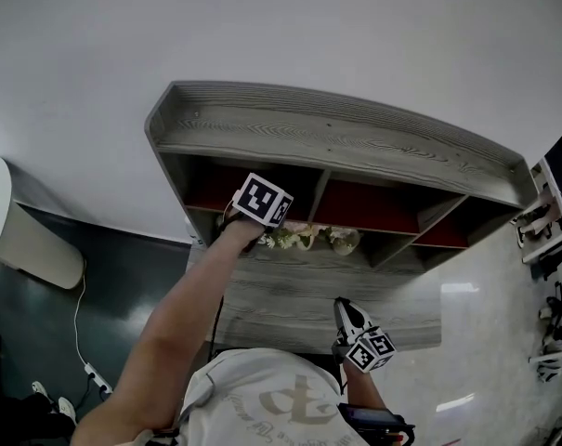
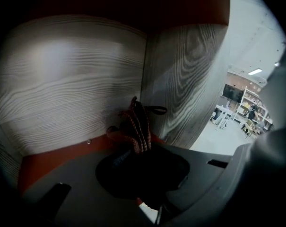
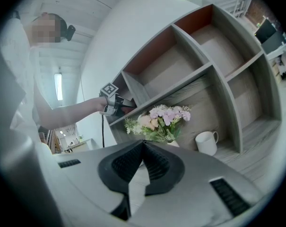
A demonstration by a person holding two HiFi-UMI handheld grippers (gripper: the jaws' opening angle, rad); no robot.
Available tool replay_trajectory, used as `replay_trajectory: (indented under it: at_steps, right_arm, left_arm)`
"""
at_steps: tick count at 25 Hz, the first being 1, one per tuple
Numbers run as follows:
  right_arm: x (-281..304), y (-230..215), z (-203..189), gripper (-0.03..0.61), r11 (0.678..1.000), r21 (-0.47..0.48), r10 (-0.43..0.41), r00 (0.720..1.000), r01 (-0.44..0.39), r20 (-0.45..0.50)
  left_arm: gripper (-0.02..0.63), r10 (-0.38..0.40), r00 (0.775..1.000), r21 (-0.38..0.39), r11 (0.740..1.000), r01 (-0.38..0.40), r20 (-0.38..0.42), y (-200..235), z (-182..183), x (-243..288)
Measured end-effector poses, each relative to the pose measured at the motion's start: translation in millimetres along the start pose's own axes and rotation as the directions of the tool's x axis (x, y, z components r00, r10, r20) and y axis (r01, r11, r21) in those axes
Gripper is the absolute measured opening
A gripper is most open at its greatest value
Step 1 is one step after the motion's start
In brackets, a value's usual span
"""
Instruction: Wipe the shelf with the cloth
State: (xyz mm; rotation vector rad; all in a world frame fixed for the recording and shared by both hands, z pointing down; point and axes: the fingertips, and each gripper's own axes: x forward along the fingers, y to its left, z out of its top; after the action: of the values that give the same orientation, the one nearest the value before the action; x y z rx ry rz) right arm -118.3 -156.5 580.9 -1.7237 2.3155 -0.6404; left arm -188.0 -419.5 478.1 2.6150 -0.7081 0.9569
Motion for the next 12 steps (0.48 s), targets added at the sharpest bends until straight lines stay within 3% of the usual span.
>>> replay_trajectory:
  at_steps: [6,12]
  right_arm:
    - [-2.1,1.9,-1.1,0.006,1.0,0.004,-0.004,1.0,0.004,-0.001]
    - [-8.7,1.8,-1.1,0.006,1.0,0.001,-0.025,1.0,0.025,-0.005]
  left_arm:
    - [0.066,-0.049,0.999,0.045,0.998,0.05,-0.018,-27.1,-4.5,-0.2]
    - [0.066,-0.051,0.998,0.051,0.997,0.05,0.024,-40.7,-13.0,-11.2]
